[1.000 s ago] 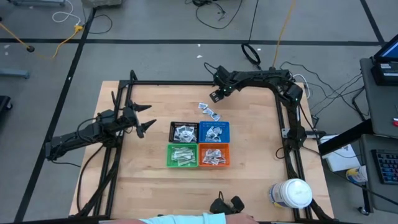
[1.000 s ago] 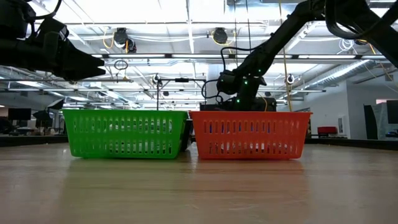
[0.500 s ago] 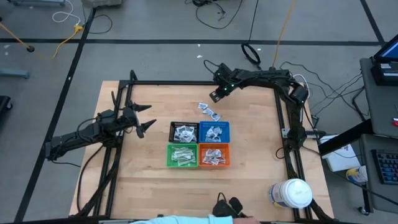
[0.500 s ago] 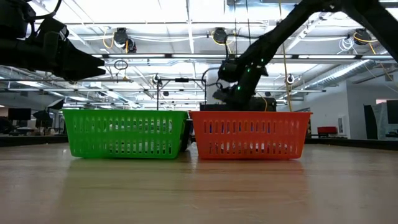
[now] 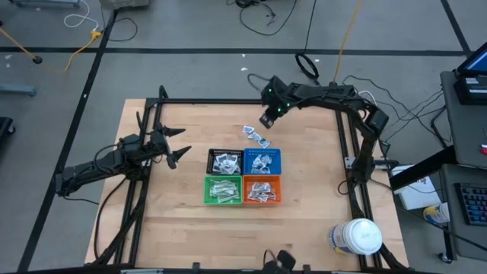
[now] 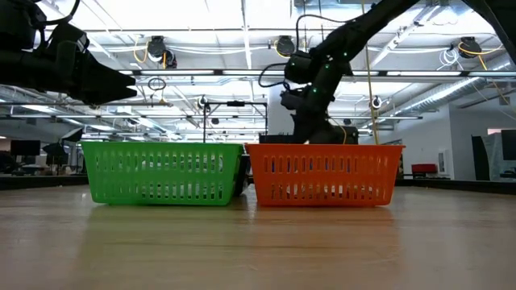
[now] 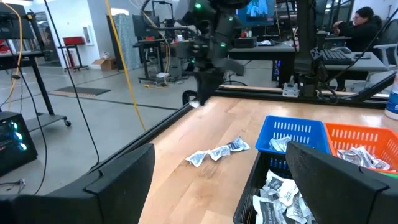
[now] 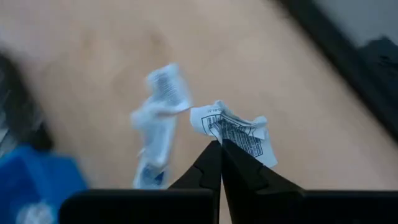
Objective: Pick & Place First Aid Supplies
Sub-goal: Put the alcohol pad into the blue bin
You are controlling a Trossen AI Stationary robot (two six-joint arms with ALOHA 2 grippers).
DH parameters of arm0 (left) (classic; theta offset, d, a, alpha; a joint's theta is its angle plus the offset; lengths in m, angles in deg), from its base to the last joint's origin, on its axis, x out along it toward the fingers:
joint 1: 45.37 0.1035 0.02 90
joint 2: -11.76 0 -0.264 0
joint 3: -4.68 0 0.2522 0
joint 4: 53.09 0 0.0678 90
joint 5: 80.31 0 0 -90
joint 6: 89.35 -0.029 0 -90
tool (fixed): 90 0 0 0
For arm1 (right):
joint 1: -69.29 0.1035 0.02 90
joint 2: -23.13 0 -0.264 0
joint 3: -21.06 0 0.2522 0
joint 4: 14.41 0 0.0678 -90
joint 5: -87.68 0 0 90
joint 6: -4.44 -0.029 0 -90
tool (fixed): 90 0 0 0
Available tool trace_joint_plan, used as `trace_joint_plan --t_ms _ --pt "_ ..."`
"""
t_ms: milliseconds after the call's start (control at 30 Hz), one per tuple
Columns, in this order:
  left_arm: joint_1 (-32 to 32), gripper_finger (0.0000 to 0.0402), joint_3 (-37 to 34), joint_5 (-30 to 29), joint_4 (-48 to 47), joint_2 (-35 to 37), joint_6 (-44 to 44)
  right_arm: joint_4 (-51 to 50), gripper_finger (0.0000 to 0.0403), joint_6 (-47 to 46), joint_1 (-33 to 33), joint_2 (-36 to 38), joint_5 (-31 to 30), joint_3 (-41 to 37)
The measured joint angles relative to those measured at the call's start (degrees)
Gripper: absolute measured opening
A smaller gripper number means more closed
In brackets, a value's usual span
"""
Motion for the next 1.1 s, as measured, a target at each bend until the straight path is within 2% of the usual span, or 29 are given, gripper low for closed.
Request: trace_joint_plan --t_ms 100,267,600,967,1100 --pt "0.00 0.0365 -0.02 0.00 0.00 0.00 0.00 -2.09 0.0000 4.31 3.14 0.03 0.90 0.00" --pt "0.00 0.0365 -0.02 0.00 0.00 -0.02 0.00 -6.55 0.0000 10.07 8.12 1.79 6.24 0.02" --pt "-0.02 0.0365 0.00 0.02 0.02 -0.02 0.00 -15.69 0.0000 16.05 18.05 6.74 7.63 -0.08" --pt "-0.02 0.0365 -0.01 0.02 0.35 -0.06 0.01 -11.35 0.0000 13.51 24.36 4.95 -1.44 -0.96" --pt "-0.02 0.0365 -0.02 0.02 0.37 -0.06 0.02 -3.79 0.0000 11.54 26.08 5.36 -1.80 -4.97"
